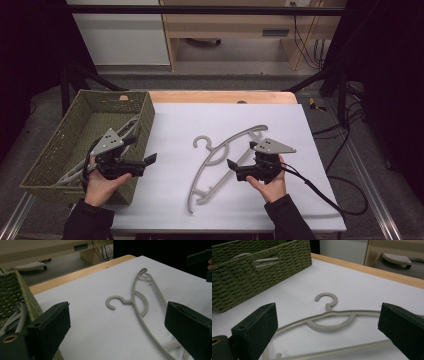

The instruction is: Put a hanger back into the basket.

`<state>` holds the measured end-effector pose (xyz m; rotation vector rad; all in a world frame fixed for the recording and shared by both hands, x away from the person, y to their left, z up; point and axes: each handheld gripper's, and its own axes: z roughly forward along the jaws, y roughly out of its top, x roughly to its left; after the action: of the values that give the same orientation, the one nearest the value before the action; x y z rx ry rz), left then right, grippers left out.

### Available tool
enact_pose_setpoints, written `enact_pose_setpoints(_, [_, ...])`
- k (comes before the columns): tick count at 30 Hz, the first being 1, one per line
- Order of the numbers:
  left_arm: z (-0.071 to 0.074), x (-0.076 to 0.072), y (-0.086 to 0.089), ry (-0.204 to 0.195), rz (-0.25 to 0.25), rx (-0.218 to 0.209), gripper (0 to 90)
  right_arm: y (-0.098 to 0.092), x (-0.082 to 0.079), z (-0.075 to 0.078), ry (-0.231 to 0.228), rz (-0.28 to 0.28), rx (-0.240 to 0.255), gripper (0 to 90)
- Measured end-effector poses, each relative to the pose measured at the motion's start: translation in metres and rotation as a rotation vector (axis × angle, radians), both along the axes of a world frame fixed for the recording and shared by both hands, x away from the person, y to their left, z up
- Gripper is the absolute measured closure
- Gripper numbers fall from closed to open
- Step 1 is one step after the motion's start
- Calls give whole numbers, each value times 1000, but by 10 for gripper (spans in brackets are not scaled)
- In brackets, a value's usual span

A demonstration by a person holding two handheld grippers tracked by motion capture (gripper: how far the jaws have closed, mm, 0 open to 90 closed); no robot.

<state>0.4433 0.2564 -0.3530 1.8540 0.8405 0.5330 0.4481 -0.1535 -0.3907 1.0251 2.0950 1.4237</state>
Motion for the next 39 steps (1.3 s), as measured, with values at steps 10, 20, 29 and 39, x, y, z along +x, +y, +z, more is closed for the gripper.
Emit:
enact_pose_setpoints(10, [5,-1,12,-24,19,-11,62,37,4,-17,76,35,-23,35])
enact_pose_setpoints(20, [4,2,18,-18,38,-13,62,76,11,-42,153,71,-102,69])
enact_pose_setpoints(29, [3,3,18,-17,42,0,63,103,14,-69,223,89,-160,79])
enact_pose_setpoints(39, [4,2,19,-20,44,0,63,120,15,-86,273,99,-189,117])
